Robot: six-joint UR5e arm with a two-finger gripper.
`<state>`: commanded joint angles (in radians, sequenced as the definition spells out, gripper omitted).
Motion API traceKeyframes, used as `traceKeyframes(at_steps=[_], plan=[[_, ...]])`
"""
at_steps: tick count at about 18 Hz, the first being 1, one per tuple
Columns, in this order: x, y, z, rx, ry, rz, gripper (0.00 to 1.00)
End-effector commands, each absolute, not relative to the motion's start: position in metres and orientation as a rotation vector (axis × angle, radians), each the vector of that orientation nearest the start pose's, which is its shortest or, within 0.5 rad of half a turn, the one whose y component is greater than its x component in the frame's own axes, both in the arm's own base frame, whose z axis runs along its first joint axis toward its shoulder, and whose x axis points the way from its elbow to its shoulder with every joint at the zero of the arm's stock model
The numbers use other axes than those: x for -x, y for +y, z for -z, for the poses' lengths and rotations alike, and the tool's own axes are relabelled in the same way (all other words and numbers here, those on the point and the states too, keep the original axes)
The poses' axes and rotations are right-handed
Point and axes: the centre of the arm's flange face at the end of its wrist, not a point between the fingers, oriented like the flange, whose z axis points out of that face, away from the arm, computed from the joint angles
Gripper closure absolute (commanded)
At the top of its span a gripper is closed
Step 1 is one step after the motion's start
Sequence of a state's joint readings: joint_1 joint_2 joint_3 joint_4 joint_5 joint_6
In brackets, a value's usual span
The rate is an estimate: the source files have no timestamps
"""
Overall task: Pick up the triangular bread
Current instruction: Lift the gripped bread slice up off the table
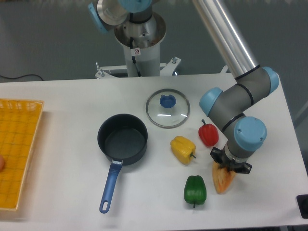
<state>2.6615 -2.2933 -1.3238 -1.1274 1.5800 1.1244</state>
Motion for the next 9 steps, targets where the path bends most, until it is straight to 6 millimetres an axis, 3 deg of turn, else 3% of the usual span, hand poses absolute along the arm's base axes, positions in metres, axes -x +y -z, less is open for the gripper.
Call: traceKeyframes(at_steps=[6, 9], plan=[[0.570, 0.446, -0.221, 3.174, 0.054, 0.074, 0.94], [0.560, 0.440, -0.246, 3.185, 0.086, 0.121, 0.94]])
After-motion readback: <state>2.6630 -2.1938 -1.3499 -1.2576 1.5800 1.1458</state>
